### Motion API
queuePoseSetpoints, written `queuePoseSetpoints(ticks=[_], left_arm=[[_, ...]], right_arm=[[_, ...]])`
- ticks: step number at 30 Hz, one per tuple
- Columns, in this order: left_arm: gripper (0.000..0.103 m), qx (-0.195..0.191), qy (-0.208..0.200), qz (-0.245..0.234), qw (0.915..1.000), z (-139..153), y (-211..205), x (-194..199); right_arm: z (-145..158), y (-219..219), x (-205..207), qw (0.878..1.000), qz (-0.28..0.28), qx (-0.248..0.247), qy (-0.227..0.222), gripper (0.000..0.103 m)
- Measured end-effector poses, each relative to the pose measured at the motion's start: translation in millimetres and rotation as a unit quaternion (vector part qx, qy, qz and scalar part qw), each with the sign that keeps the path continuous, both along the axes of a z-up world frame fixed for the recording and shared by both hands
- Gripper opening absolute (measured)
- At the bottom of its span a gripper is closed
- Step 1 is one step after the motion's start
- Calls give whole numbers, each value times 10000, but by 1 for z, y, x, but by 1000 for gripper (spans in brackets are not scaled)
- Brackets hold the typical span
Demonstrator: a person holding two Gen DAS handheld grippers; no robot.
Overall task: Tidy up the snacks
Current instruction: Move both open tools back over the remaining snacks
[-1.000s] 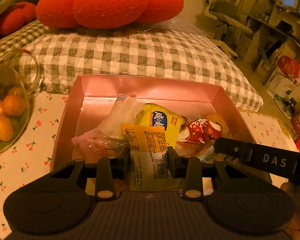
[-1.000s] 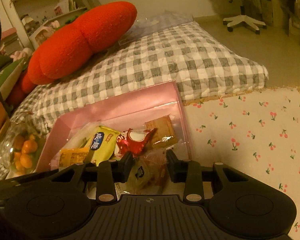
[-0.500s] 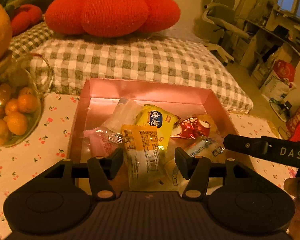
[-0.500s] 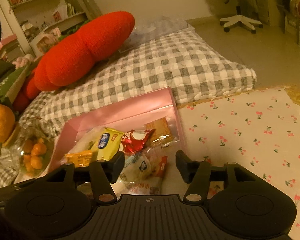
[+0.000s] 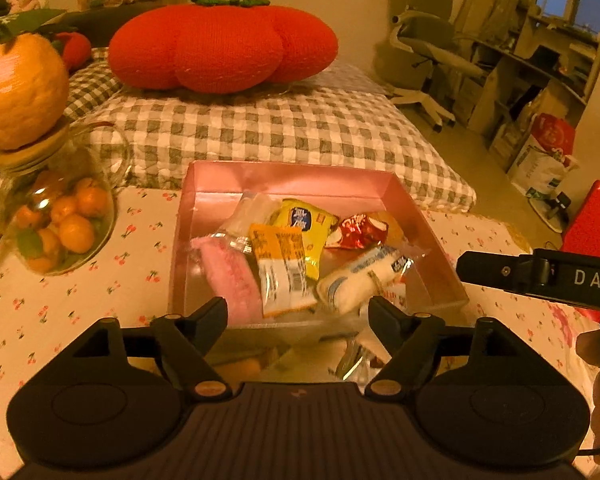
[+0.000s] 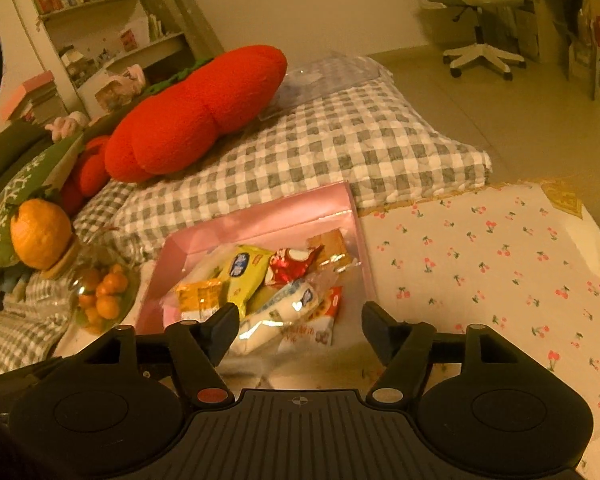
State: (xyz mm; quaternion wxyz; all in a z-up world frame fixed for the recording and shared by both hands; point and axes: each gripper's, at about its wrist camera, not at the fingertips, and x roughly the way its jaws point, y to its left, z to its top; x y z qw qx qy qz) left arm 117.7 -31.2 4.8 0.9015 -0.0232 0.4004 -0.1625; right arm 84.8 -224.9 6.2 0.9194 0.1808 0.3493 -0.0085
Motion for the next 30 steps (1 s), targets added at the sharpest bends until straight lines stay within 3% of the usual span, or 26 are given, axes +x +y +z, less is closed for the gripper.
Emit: queuePoseSetpoints(ticks=[16,23,30], left_arm=[[96,-51,123,192,9997,-4,33,-34],[101,315,-140,52,9994,-10,39,-52],[102,774,-275,-266,9963,-25,38,-64]], right_arm=[[-4,19,-43,9997,199,-151,8,83],[-16,18,-61,9992,349,-182,-21,86],[-23,20,-76,9975,422,-570,-77,88]])
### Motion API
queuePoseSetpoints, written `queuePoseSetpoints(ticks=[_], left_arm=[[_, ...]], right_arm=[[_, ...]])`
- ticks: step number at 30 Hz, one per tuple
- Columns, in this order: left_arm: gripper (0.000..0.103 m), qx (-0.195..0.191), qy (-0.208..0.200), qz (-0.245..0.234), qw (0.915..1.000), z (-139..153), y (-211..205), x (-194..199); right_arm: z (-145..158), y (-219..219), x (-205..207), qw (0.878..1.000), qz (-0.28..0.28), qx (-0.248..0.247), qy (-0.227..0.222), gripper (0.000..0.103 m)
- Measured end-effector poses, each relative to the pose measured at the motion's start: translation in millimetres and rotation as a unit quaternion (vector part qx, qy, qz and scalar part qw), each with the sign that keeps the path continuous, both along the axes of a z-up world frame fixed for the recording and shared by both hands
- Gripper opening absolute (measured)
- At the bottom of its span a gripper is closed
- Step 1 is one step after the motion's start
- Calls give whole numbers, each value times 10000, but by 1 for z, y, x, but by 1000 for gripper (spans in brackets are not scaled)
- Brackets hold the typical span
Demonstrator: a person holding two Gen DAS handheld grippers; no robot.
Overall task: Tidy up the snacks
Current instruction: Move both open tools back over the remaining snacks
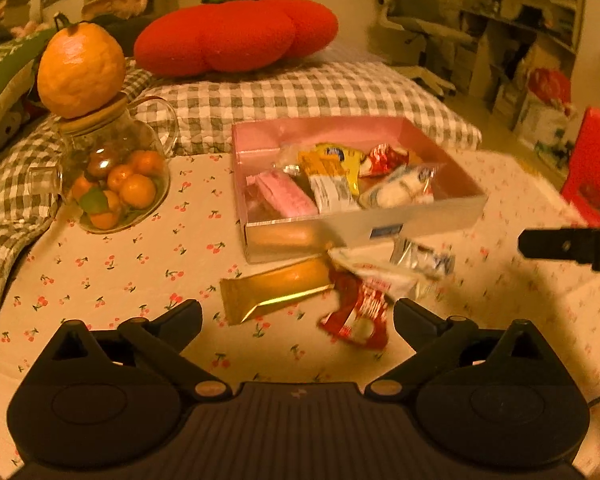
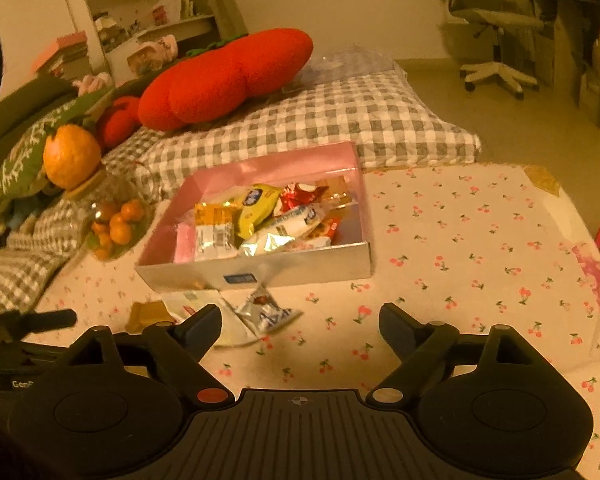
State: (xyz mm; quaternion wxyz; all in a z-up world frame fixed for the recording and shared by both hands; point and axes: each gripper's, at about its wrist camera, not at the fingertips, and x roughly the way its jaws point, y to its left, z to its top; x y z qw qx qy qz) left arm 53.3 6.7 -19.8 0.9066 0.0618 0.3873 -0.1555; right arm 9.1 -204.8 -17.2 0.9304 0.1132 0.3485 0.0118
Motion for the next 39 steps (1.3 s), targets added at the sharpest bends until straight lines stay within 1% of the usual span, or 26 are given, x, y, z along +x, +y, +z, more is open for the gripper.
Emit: queuePoseSetpoints(ticks=[8,14,16,18,22,24,25,26,29,30,32,39], left_arm=[[102,170,-168,-248,9994,-13,-5,-6],[98,210,-136,-401,9989,-23,-15,-4],[94,220,-128,-438,9987,-26,-18,-3],[86,208,-119,-465,9986,-28,-21,-1],[76,112,-72,-484,9987,-32,-27,5],[68,113,-1,-505,9987,-35,-30,9],[65,123,35,-512,9986,-37,-31,11],[60,140,72,-514,9986,-39,-32,12],[56,149,184,-496,9985,-42,-31,16],[50,130,214,-468,9986,-43,-29,16],[42,142,257,-400,9988,-41,-27,18],[41,144,432,-356,9983,-38,-15,16]], right_arm=[[-11,0,0,9995,15,-300,94,88],[-21,-3,7,9992,-45,-297,260,88],[-24,-2,10,9992,-36,-261,311,88],[-27,-1,12,9991,-22,-261,342,88],[-33,1,21,9987,1,-302,402,88],[-36,1,26,9985,4,-324,433,88],[-38,2,28,9984,8,-336,449,88],[-40,2,31,9983,26,-349,468,88],[-45,3,38,9981,56,-407,470,88],[-46,4,40,9980,60,-422,465,88],[-49,4,45,9980,52,-435,455,88],[-57,9,59,9977,77,-506,450,88]])
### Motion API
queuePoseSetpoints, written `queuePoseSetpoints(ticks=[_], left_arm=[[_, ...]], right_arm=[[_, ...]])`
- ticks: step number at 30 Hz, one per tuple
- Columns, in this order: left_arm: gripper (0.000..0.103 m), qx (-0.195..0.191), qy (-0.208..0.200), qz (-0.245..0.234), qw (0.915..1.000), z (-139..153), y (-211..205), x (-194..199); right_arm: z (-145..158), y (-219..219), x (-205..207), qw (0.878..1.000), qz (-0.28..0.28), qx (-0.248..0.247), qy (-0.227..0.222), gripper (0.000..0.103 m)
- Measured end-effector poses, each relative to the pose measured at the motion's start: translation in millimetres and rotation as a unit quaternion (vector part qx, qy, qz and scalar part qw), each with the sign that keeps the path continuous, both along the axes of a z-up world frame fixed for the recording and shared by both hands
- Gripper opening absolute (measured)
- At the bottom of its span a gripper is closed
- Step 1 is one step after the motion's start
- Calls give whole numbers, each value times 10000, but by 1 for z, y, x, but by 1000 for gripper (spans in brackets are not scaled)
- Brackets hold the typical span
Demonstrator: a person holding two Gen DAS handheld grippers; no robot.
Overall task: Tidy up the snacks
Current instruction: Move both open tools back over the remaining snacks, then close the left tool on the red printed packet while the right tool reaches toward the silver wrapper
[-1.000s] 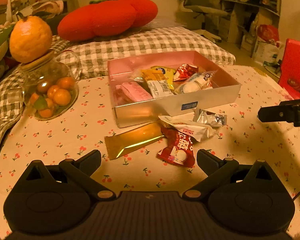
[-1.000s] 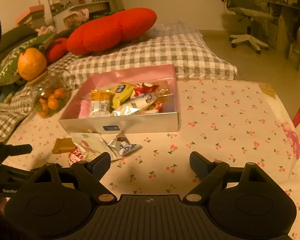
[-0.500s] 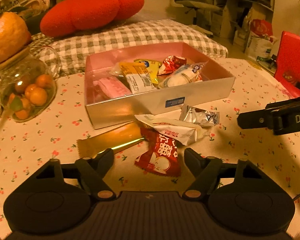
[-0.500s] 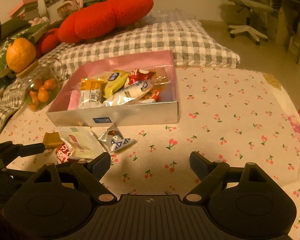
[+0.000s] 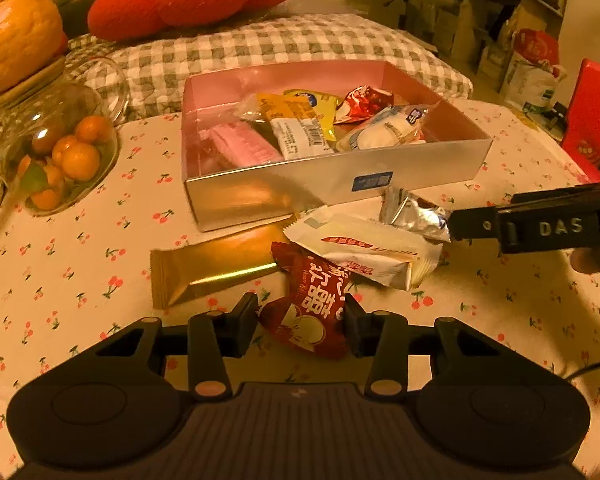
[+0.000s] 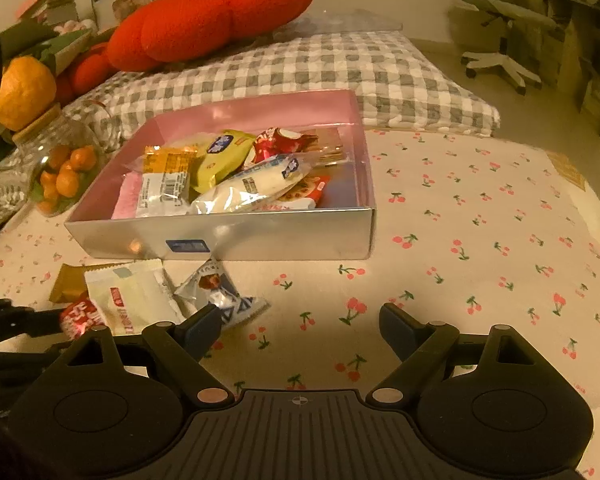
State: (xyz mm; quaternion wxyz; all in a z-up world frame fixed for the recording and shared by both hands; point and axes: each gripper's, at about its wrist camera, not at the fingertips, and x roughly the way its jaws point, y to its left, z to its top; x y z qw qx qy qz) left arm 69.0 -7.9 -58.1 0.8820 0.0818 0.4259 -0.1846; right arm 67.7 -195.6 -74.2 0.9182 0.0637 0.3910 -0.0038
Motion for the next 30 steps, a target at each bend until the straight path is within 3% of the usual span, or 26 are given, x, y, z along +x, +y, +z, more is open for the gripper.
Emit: queuePoseSetpoints(ticks=[9,20,23,30], left_arm=[[41,48,188,104,9998,2,16,-5],[41,40,280,175,9994,3,25,-6],[41,46,279,179,9994,3,25,-6],[41,64,271,186,9994,3,26,-7]], right_arm=[[-1,11,11,9996,158,192,-104,88],[-10,29,16,9994,224,-232,-117,85],[-10,35,15,9986,339,-370,-139,79],[-7,44,12,9966,658,-460,-196,47]])
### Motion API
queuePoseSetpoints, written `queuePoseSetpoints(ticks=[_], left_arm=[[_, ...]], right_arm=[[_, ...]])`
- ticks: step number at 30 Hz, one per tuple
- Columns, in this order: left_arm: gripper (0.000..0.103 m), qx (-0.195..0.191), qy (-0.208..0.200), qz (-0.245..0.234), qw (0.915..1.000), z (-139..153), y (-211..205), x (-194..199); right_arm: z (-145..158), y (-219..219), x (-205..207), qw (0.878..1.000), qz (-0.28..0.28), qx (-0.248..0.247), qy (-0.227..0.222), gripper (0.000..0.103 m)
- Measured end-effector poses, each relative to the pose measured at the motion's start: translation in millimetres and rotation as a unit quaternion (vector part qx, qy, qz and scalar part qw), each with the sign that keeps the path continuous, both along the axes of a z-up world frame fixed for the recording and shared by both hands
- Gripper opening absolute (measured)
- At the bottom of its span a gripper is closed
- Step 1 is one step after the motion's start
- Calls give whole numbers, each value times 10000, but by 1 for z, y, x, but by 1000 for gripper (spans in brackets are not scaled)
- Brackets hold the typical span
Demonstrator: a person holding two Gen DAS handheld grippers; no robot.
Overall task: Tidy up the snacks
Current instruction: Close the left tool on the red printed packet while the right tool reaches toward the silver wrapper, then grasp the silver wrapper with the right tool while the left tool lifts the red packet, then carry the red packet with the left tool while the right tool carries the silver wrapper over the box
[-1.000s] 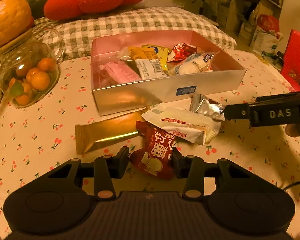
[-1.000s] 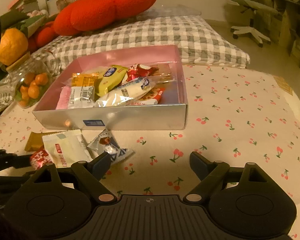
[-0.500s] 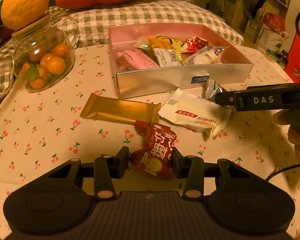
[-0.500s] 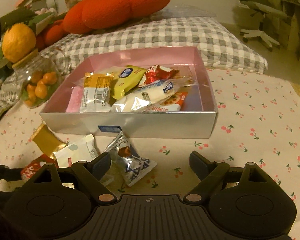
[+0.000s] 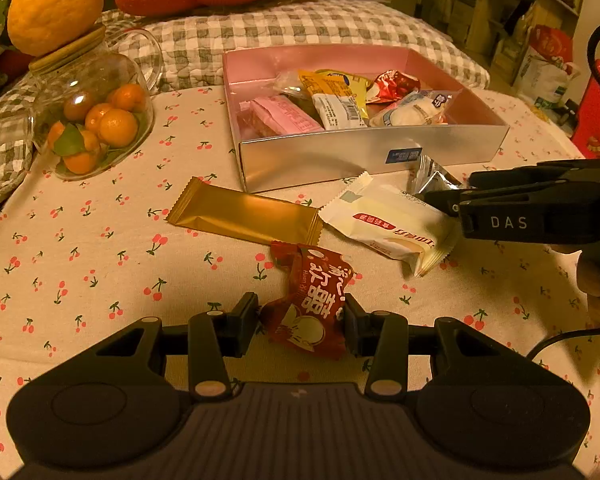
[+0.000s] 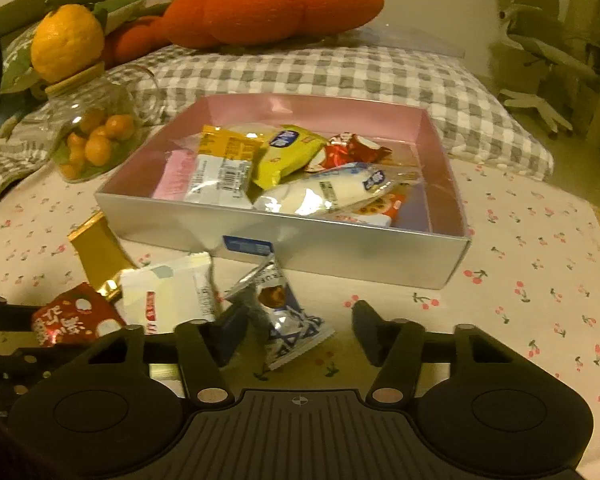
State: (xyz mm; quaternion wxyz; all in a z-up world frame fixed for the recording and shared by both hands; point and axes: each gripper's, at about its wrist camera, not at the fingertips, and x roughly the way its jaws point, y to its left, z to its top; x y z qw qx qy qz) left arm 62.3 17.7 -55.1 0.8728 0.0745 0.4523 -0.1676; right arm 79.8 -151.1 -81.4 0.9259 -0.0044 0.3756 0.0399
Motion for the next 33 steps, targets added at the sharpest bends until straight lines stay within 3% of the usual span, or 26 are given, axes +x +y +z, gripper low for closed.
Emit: queuePoseSetpoints(ticks=[4,7,18,33], left_arm=[[41,-6,11,9,10000,0,0,0],[41,-15,23,39,10000,1,0,1],[40,-170,182,165,9996,5,4,2],[33,-675,363,245,9968,22,12,-1]], right_arm=[[2,4,-1,9999,124,-36,0,34],[2,4,-1,9999,103,-15,34,31],[10,-9,-10,9995,-64,209,208,30],[31,-24,-19,9917,-225,1095,641,30]])
